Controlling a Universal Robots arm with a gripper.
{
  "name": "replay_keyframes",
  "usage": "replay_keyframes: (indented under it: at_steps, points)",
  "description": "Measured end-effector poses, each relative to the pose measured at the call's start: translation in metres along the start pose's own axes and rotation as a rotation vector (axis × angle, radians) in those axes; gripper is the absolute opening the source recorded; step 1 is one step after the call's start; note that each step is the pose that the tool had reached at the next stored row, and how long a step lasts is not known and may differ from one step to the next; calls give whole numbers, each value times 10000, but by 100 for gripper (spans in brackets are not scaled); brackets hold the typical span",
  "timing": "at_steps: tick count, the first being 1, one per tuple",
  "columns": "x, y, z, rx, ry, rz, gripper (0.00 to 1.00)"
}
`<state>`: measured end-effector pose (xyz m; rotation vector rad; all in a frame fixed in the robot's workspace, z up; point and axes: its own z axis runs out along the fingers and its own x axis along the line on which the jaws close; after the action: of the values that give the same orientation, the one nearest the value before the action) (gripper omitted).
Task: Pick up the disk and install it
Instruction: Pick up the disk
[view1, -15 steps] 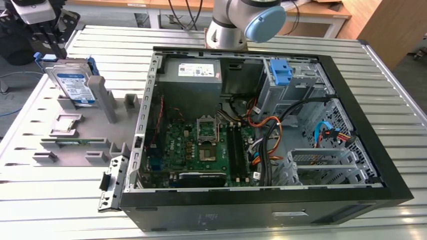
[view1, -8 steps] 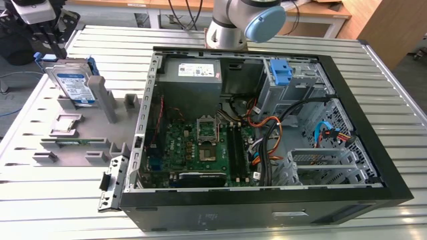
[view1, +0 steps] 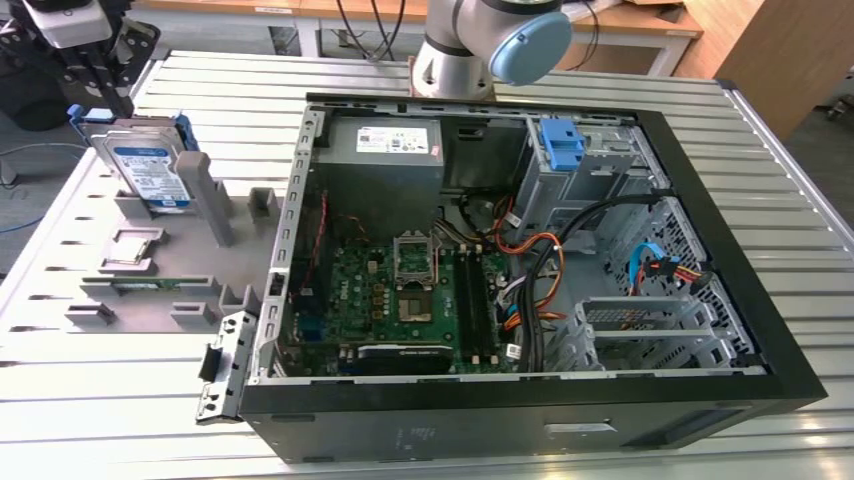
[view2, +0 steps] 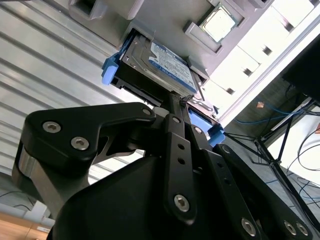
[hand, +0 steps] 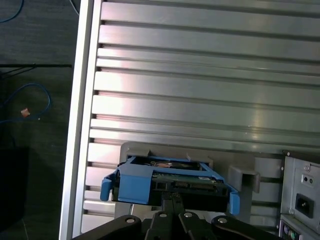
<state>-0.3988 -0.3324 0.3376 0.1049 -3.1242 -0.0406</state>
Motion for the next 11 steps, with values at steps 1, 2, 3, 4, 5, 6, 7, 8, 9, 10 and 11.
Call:
replay_keyframes:
  at_steps: [1,2,3,4,5,6,7,8,9,10,11]
  points:
    - [0,0,0,0,0,-17,11]
    - [0,0,0,1,1,-43,11]
    - [0,0,0,1,2,-90,11]
    - [0,0,0,2,4,-162,11]
    - [0,0,1,3,6,-247,11]
    - [0,0,0,5,9,-345,11]
    - [0,0,1,7,12,-474,11]
    - [0,0,1,9,16,-617,11]
    - [0,0,1,11,20,-762,11]
    - [0,0,1,13,24,-914,11]
    - [0,0,1,15,28,-1066,11]
